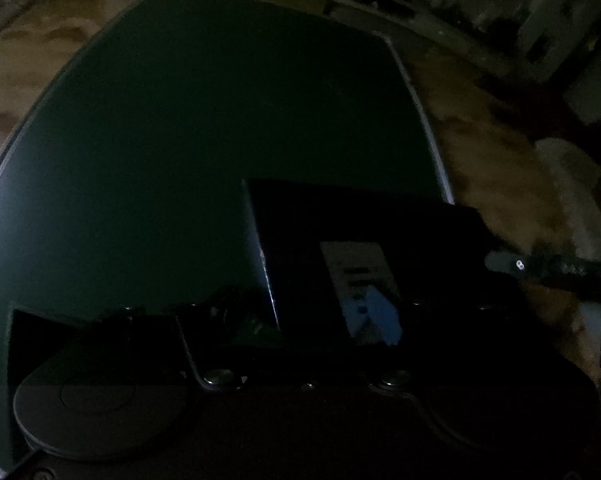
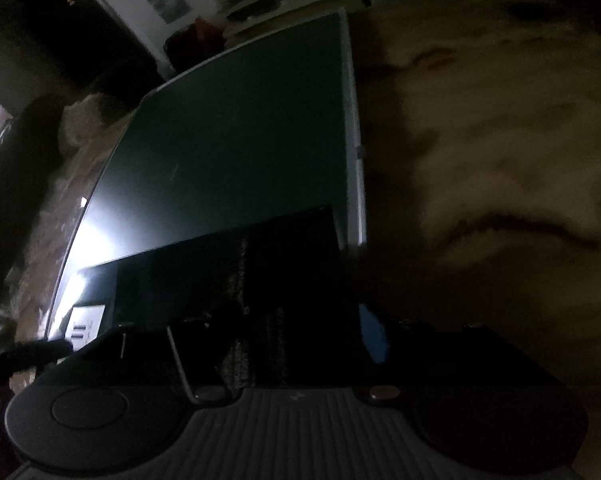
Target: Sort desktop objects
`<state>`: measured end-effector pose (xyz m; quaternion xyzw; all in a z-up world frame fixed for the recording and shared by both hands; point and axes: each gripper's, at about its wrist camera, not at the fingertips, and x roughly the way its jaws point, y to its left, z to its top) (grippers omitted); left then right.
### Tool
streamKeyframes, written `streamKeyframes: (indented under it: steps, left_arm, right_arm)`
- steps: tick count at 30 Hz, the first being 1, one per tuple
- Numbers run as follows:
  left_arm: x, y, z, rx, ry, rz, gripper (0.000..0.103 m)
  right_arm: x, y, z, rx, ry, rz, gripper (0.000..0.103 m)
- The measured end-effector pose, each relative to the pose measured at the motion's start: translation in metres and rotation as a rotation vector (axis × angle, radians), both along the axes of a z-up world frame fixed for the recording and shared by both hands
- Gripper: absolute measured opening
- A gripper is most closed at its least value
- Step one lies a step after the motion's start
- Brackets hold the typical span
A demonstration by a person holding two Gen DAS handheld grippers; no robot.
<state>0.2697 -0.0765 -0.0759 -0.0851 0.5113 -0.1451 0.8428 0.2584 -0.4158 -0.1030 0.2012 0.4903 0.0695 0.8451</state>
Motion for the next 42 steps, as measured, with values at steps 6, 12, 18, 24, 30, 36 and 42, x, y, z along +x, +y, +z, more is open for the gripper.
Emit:
streamKeyframes:
  steps: [6,12,18,24,30,36,42]
  left_arm:
    - [0.000,0.005,0.004,0.022,-0.026,0.012,0.062]
    - [-0.008,0.019,0.020,0.055,-0.059,0.021,0.063]
    - [-0.026,0.049,0.034,0.101,-0.060,0.049,0.063]
    - [-0.053,0.083,0.053,0.162,-0.061,0.091,0.064]
    - [-0.075,0.107,0.060,0.206,-0.040,0.112,0.065]
    - [-0.089,0.120,0.054,0.216,-0.033,0.116,0.066]
    - [-0.086,0.127,0.037,0.211,-0.018,0.118,0.065]
  right_arm:
    - [-0.013,0.011,0.006,-0.007,-0.032,-0.005,0.065]
    - [-0.031,0.036,0.029,-0.011,-0.057,-0.006,0.065]
    - [-0.051,0.080,0.051,-0.044,-0.043,0.015,0.066]
    - [-0.079,0.125,0.068,-0.051,-0.018,0.068,0.066]
    - [-0.099,0.156,0.072,-0.054,0.016,0.121,0.066]
    - [-0.108,0.172,0.064,-0.079,0.032,0.131,0.066]
    - [-0.108,0.180,0.062,-0.089,0.029,0.114,0.067]
